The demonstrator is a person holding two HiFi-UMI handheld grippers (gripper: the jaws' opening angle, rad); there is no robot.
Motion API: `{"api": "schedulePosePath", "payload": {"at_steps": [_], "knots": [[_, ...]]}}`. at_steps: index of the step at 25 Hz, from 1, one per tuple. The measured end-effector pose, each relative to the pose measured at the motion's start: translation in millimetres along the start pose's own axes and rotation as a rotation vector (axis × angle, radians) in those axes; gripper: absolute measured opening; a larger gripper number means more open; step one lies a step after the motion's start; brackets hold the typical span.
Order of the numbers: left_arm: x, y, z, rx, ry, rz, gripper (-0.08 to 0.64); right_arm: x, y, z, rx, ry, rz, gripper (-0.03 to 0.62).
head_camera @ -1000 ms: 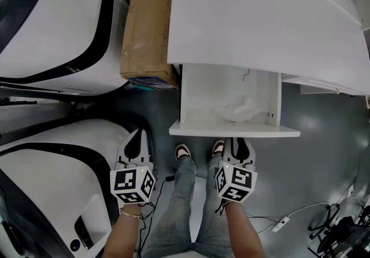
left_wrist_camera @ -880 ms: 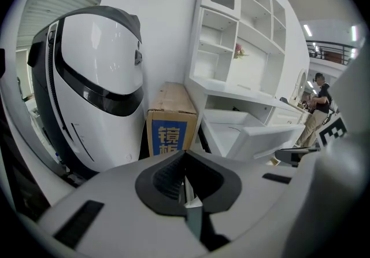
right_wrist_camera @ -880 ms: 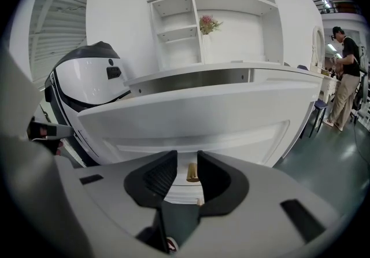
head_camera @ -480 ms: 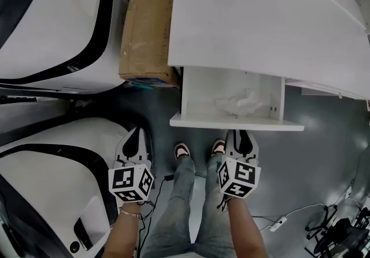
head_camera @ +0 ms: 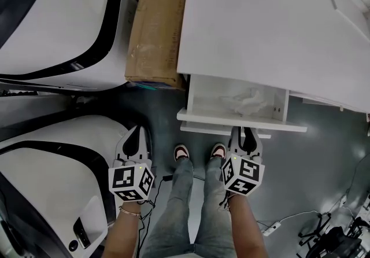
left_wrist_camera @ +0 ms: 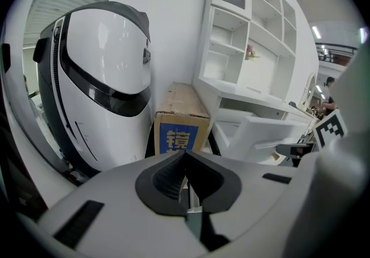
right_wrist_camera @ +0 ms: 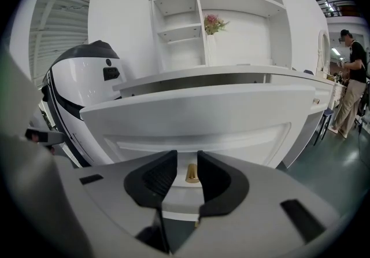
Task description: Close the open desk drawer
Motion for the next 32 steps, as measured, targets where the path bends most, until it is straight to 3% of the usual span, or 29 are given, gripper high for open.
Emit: {"api": "schedulePosePath", "payload": {"at_steps": [32], "knots": [[-1, 24, 3, -0.015, 0.127, -0.082, 0.011, -16, 51, 60, 0.017, 0.023, -0.059, 0.098]]}}
Point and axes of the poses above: the fingertips, and each gripper's own axes: z forward along the fingers, x to its left, y out of its top, the point moved 8 cm from there along -z, backward along the fingers, and after that the axes turned 7 degrees about y, right-handed, at the moved point
